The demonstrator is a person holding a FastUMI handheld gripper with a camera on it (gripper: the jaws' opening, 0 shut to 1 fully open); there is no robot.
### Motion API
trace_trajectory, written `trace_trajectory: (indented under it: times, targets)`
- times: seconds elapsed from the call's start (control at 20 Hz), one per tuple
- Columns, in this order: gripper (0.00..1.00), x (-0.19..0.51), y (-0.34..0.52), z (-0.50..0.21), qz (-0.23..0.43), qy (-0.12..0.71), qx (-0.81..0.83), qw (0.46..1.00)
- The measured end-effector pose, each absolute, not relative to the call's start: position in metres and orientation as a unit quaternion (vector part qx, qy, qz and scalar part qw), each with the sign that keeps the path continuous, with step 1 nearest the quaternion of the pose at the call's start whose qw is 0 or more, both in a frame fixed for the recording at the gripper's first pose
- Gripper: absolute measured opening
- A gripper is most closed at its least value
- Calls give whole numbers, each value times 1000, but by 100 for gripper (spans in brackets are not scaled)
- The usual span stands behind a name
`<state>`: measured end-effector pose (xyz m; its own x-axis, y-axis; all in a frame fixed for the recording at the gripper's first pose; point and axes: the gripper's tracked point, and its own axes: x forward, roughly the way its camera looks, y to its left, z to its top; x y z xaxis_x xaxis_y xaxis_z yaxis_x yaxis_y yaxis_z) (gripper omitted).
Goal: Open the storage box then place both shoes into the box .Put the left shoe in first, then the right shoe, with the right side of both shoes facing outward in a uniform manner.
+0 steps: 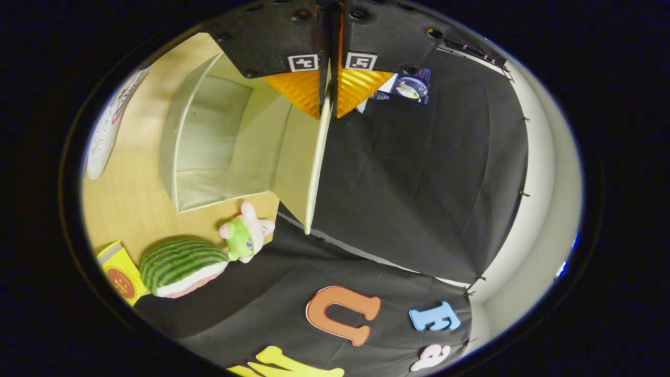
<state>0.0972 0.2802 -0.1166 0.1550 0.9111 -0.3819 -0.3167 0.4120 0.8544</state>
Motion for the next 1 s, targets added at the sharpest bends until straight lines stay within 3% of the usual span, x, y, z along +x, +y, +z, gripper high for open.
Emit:
trace_trajectory:
  times: [0.25,0.35,0.6,1.0]
  targets:
    - [6,93,330,-99,398,463,302,732]
    - [11,84,360,-94,412,463,298,727]
    - [100,55,385,-122,430,481,197,739]
    - [100,55,347,-141,411,462,146,772]
